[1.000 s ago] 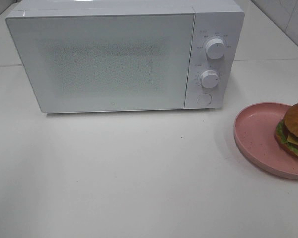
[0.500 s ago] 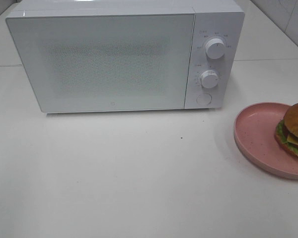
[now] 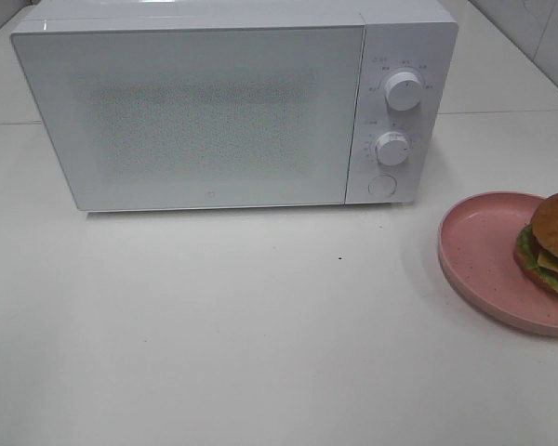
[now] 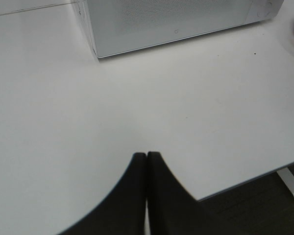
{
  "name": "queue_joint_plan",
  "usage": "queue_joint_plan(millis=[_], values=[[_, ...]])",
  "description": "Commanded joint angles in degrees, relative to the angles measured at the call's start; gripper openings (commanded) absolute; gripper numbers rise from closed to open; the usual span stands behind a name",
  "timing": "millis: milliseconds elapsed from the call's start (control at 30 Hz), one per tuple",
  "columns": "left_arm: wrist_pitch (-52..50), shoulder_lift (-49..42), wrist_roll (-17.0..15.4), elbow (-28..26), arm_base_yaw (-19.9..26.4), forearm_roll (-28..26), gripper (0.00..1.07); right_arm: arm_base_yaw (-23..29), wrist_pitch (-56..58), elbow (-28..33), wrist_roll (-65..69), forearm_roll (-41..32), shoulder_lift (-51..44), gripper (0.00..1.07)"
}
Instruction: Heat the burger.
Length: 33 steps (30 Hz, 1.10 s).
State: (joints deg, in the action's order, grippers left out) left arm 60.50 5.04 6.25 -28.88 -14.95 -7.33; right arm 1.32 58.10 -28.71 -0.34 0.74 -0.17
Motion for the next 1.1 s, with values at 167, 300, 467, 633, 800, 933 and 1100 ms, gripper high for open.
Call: queue_joint_plan(millis=[167,300,467,633,800,933,1100], values=[[-0.86,-0.40,-0.17,0.11,0.11,-0.06,0.00,0.06,-0.80,0.17,0.34,0.23,-1.49,0.58],[-0.86,-0.52,-0.17,0.11,0.34,-0.06,0.00,0.06,-0.80,0.17,0.34,0.23,-1.49,0.58],[-0.86,-0.52,-0.17,0.11,4.18,-0.17,0.00,-1.38,-0.80,0.17,0.34,0.23,-1.49,0.58],[-0.86,-0.57,-0.17,0.11,9.68,-0.17,0.00,-2.18,-0.80,0.17,0.34,0.11,-1.49,0.58],[-0.86,-0.57,-0.17,0.11,13.64,-0.17,0.00,-1.95,-0.80,0.17,0.34,0.17,-1.49,0.58],[-0.86,-0.63,-0.17,0.11,14.04,-0.17,0.00,-1.95,-0.80,0.17,0.34,0.17,-1.49,0.58],[-0.86,-2.52,-0.17,0.11,14.15,-0.17,0.00,-1.95,-0.80,0.17,0.34,0.17,-1.49,0.58]])
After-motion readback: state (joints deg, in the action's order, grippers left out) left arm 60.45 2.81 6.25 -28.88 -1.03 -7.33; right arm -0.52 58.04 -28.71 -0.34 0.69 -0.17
